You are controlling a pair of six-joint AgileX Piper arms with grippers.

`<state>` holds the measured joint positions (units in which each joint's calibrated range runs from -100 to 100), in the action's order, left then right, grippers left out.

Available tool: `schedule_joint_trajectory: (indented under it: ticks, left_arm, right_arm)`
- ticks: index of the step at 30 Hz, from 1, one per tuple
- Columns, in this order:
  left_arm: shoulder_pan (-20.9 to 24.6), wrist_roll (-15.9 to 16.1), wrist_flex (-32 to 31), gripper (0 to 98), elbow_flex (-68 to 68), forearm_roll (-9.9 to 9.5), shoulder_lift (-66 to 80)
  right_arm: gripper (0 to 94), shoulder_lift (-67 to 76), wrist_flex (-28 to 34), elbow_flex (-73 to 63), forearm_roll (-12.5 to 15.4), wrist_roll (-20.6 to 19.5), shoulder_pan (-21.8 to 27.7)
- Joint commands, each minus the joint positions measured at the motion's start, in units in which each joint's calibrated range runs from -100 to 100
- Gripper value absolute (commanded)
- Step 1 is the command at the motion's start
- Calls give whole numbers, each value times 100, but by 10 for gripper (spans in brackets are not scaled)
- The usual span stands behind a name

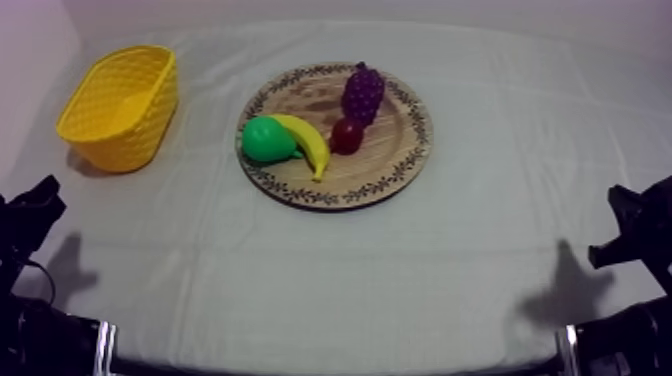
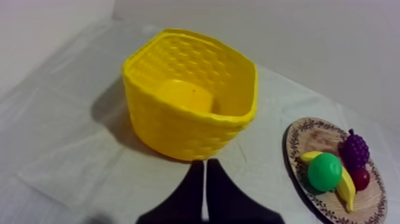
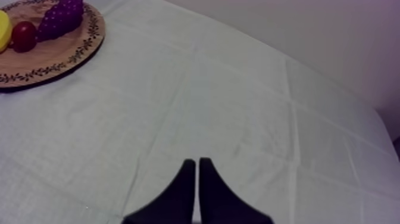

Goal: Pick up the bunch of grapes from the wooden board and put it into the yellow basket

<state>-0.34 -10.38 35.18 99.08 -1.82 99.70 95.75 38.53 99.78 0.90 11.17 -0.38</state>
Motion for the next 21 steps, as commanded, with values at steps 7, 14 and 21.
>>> schedule_joint_trajectory:
  ticks: [7,14,21]
  left_arm:
    - [2,0,-1,0,3,-1,4]
    - [-50,20,-1,0,3,-1,4]
    - [-517,114,-15,0,-35,-4,28]
  right_arm:
    - [3,0,2,0,1,9,0]
    - [3,0,2,0,1,6,0]
    - [3,0,2,0,1,7,-6]
